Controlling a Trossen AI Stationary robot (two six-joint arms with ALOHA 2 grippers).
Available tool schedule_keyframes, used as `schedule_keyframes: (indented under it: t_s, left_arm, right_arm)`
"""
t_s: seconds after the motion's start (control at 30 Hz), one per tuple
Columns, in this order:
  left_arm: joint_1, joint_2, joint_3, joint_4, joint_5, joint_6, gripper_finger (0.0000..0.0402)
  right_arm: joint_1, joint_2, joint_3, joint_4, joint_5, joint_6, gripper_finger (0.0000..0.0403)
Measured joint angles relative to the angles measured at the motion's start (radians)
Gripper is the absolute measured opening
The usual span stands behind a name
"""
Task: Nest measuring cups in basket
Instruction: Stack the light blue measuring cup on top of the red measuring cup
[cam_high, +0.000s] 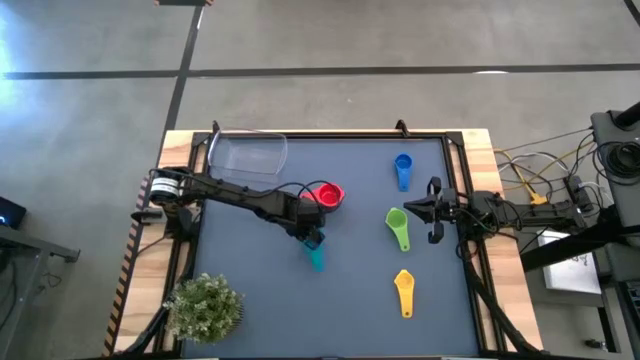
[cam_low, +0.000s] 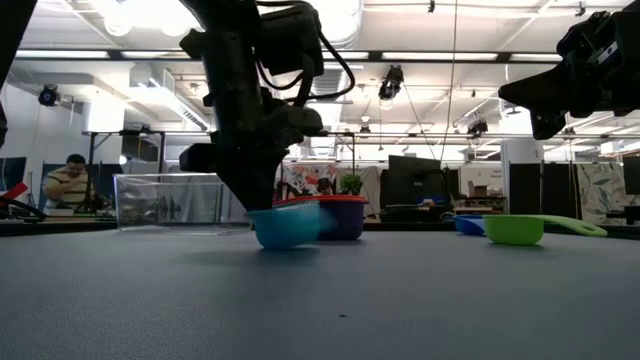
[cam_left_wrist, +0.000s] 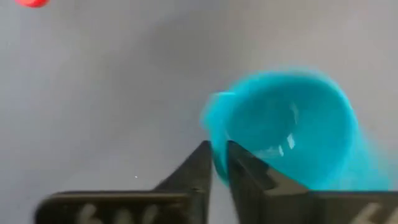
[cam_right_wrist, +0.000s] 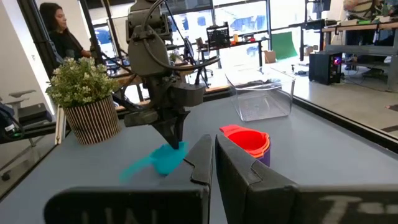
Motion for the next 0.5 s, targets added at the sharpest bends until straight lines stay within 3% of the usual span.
schedule_keyframes:
  t_s: [0.23, 0.5]
  left_arm:
    - [0.001, 0.000, 0.040, -0.012, 0.023, 0.169, 0.0003]
    - [0.068, -0.001, 0.278, -0.225, -0.016, 0.573, 0.0002]
  right_arm:
    - [0.000, 0.000, 0.000, 0.000, 0.000, 0.000, 0.0009]
    - [0.000, 0.000, 0.000, 0.000, 0.000, 0.000, 0.0009]
